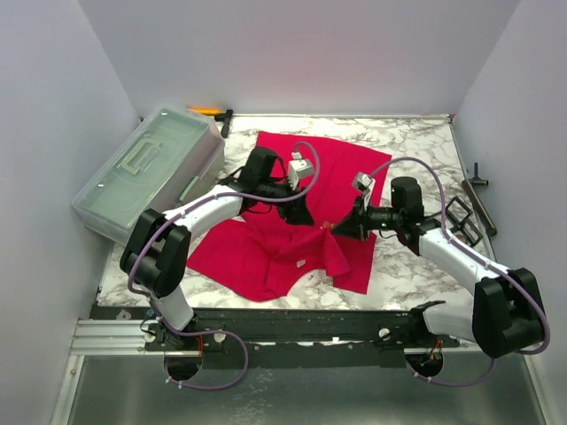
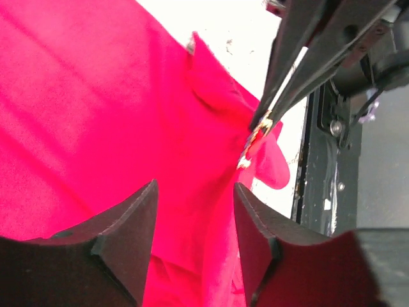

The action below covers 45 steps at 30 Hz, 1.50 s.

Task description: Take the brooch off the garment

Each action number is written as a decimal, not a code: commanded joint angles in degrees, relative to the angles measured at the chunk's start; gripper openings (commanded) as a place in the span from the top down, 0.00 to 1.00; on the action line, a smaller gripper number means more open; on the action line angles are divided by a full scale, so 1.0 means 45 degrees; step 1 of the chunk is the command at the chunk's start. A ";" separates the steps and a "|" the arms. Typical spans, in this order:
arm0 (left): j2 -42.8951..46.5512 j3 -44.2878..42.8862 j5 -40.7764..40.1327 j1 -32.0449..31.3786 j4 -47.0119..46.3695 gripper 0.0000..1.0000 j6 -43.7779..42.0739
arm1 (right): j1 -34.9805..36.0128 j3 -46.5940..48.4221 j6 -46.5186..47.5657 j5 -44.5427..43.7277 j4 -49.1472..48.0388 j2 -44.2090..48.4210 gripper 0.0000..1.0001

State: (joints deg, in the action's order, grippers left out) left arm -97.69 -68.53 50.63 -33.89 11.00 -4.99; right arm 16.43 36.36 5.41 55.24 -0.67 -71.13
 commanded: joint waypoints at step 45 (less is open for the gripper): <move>0.0906 0.3782 0.2574 0.0510 -1.0122 1.00 0.5068 | -0.0155 -0.1245 -0.4661 0.2036 -0.6369 -0.1096 0.72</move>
State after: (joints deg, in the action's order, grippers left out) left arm -95.81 -51.62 61.08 -32.32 -29.52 18.26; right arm 15.27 29.12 -23.14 62.22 -41.50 -77.87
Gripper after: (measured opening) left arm 0.014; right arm 0.145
